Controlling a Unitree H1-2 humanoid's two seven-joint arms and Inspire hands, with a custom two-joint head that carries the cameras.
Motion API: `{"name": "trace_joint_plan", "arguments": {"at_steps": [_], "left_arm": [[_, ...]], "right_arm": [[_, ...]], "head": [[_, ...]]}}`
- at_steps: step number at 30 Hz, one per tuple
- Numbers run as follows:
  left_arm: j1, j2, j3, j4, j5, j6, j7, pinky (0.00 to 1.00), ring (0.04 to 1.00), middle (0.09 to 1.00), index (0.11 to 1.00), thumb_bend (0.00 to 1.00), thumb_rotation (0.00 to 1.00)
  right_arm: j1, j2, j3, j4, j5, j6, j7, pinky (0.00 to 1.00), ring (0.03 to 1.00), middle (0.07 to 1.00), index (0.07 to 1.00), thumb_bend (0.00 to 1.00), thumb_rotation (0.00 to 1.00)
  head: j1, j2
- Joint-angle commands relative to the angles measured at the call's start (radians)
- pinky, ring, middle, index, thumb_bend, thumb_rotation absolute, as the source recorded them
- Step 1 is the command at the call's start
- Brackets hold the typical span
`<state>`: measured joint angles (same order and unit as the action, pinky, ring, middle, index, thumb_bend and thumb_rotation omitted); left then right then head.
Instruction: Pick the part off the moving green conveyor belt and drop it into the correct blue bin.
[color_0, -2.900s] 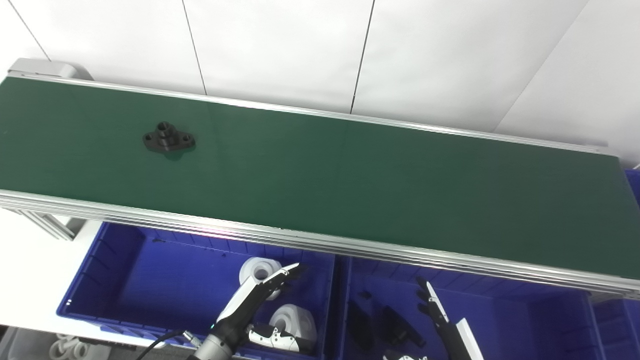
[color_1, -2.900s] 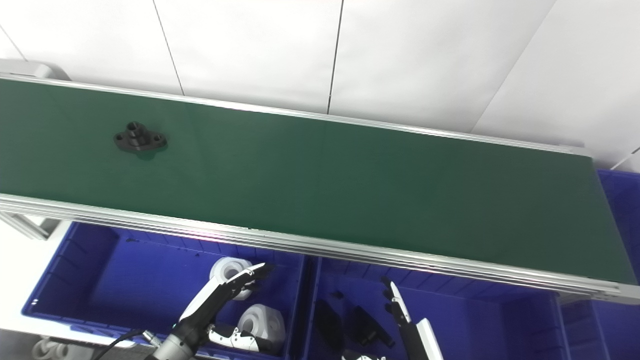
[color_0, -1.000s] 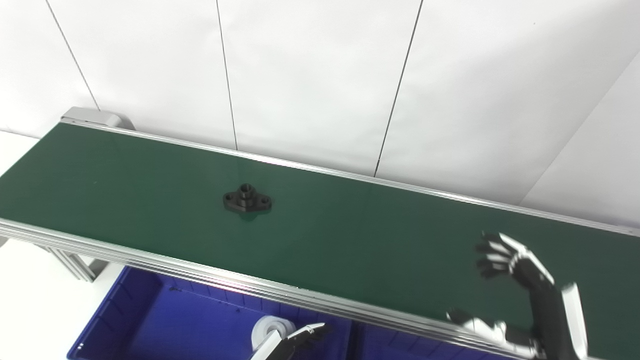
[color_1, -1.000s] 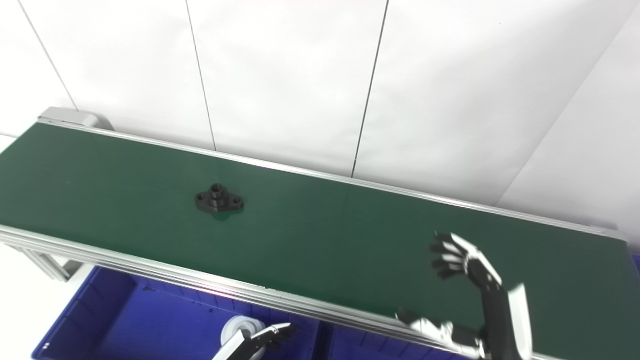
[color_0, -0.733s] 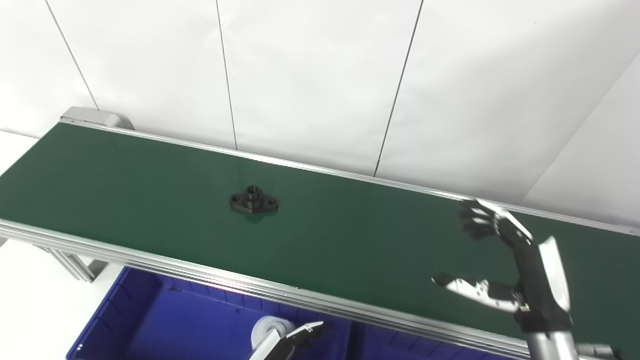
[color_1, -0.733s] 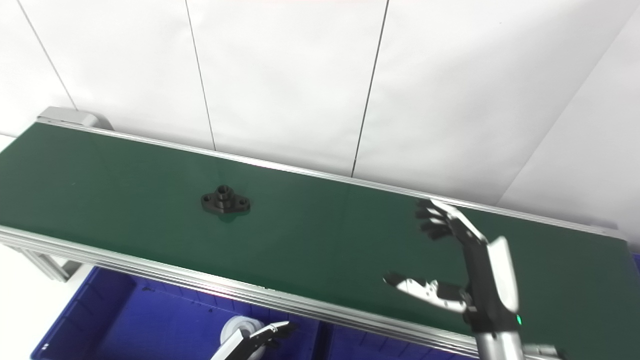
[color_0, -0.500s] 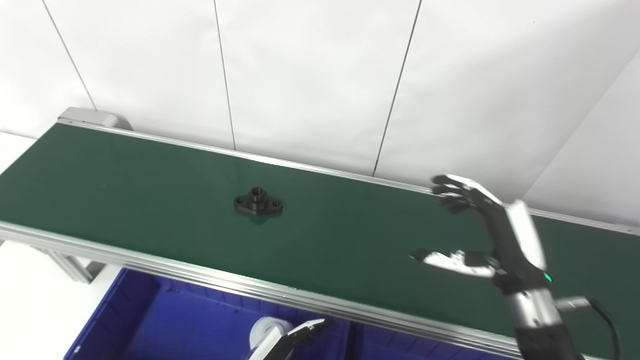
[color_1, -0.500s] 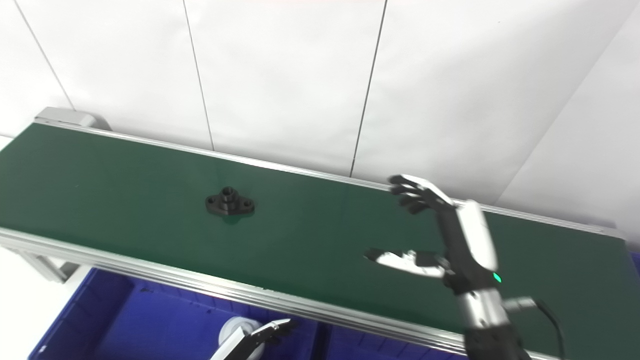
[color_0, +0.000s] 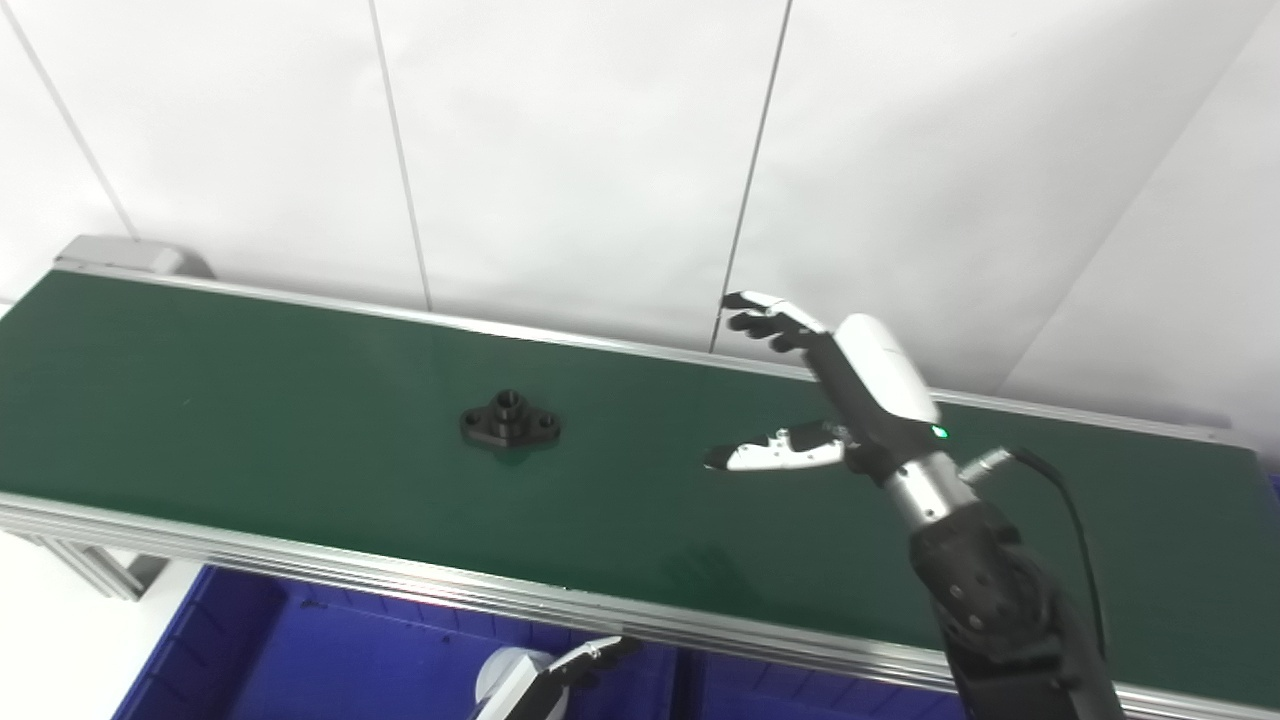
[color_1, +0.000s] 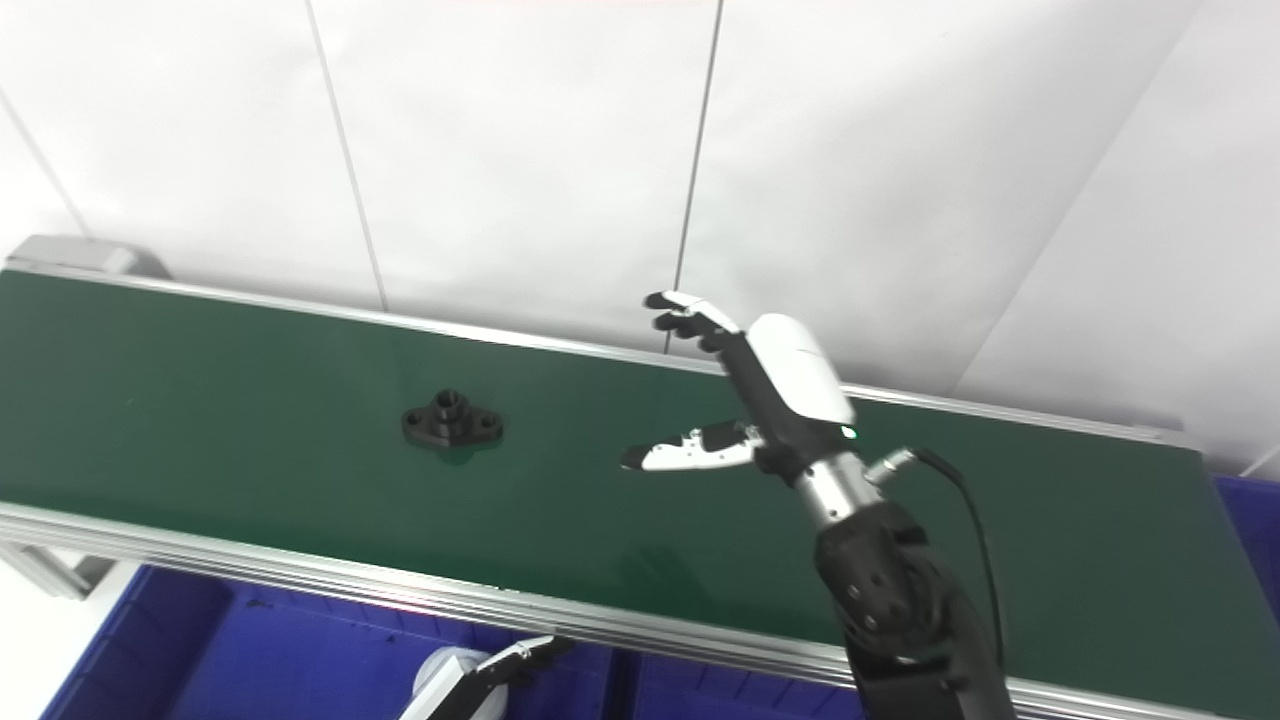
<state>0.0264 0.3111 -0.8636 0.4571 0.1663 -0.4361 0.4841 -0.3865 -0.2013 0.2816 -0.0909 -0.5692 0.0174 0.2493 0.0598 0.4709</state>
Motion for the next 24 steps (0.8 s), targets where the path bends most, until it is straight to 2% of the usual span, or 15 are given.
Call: {"name": "trace_joint_plan", "arguments": {"at_steps": [1, 6, 17, 24], "left_arm": [[-0.017, 0.005, 0.000, -0.006, 0.003, -0.034, 0.005, 0.76, 0.831, 0.868, 0.840, 0.84, 0.31], [-0.019, 0.000, 0.000, -0.001, 0.001, -0.034, -0.001, 0.76, 0.830, 0.868, 0.839, 0.84, 0.30], [-0.037, 0.008, -0.038, 0.003, 0.036, -0.034, 0.024, 0.75, 0.825, 0.867, 0.845, 0.84, 0.34], [-0.048, 0.013, -0.062, 0.006, 0.052, -0.034, 0.059, 0.75, 0.820, 0.861, 0.847, 0.83, 0.34]], "right_arm": [[-0.064, 0.013, 0.009, 0.004, -0.006, 0.019, 0.008, 0.72, 0.780, 0.803, 0.867, 0.86, 0.31], [-0.119, 0.025, 0.040, 0.069, -0.022, 0.019, 0.029, 0.70, 0.784, 0.829, 0.891, 0.87, 0.31], [-0.171, 0.093, 0.138, 0.203, -0.134, -0.016, -0.033, 0.70, 0.770, 0.808, 0.878, 0.84, 0.34], [-0.228, 0.122, 0.181, 0.356, -0.159, -0.034, -0.078, 0.71, 0.770, 0.805, 0.864, 0.84, 0.35]], "head": [[0.001, 0.000], [0.011, -0.001], [0.019, 0.010], [0.026, 0.007]]}}
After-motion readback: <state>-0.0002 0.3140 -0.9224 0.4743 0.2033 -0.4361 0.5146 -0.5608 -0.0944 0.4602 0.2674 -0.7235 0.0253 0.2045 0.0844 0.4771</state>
